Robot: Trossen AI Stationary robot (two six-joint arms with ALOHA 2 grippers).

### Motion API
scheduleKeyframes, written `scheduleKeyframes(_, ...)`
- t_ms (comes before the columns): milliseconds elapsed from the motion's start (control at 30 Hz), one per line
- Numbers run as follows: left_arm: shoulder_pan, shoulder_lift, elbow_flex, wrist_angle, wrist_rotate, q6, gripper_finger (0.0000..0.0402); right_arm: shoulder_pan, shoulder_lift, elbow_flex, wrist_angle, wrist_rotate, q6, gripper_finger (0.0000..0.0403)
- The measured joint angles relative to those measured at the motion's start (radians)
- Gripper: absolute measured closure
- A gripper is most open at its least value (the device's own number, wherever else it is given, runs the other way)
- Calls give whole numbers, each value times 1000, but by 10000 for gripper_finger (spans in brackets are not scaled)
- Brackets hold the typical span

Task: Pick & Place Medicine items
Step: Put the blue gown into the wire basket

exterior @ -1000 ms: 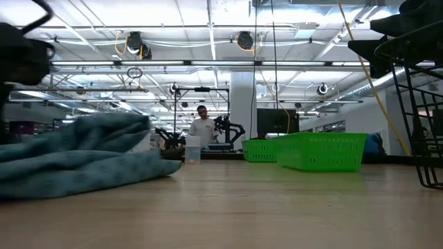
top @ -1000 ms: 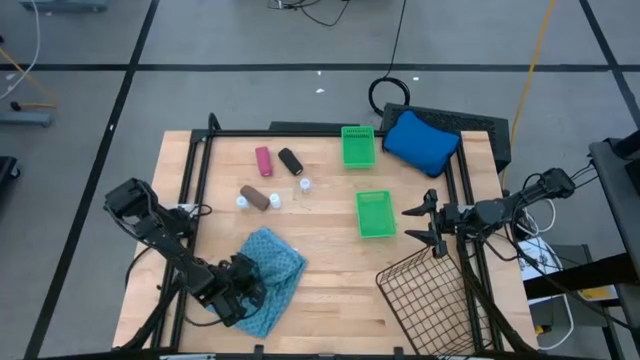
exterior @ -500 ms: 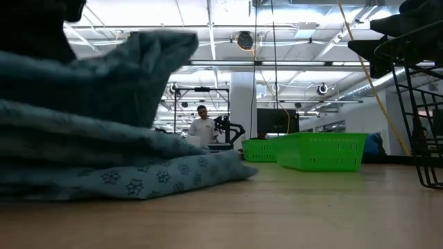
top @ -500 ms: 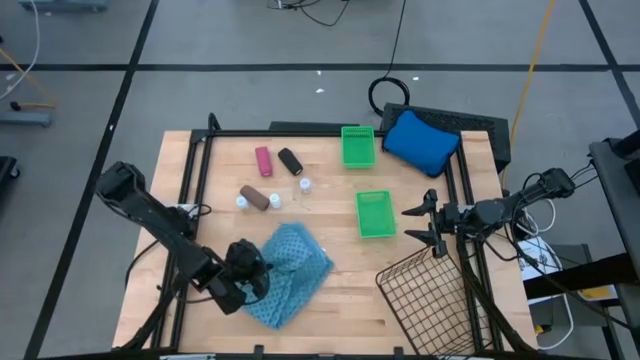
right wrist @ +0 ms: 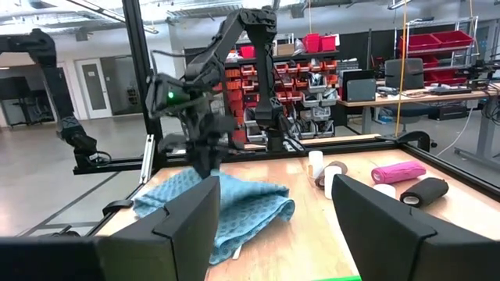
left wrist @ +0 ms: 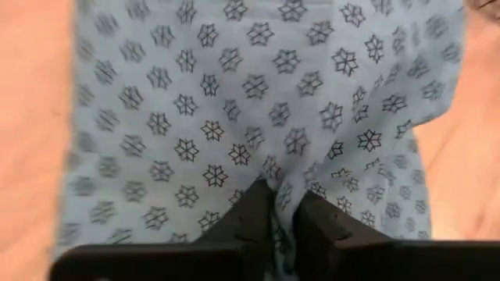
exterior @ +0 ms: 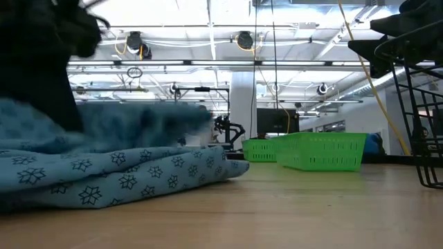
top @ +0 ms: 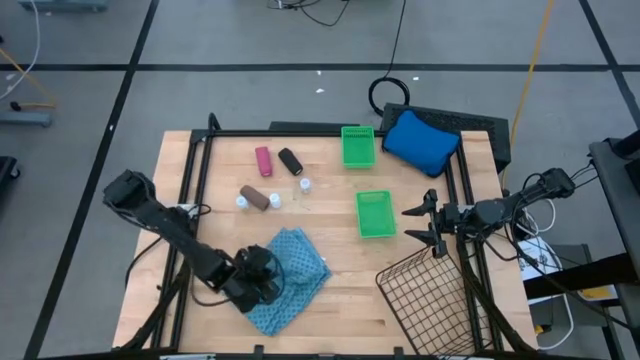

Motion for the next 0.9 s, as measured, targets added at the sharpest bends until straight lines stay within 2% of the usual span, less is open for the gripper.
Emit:
scheduleKeyframes(167,73,71,0,45,163,-9,276,0,0,0,0,0,0,165)
scheduleKeyframes(267,120,73,3,49,275,-4,227,0,0,0,0,0,0,165)
scheduleKeyframes(367,154,43,2,46,341,18,180,0,0,0,0,0,0,165)
scheduleKeyframes(433,165,8,2,33,330,20,154,0,0,0,0,0,0,165)
scheduleKeyframes(533,167,-66,1,-3,257,22,121,0,0,0,0,0,0,165)
scheduleKeyframes(633,150,-136,2,-101,206,-6,97,0,0,0,0,0,0,165)
scheduleKeyframes(833,96,-178,1,-376,222,-164,71,0,0,0,0,0,0,165)
scheduleKeyframes(900,85,-177,-14,-391,225,-193,67,0,0,0,0,0,0,165)
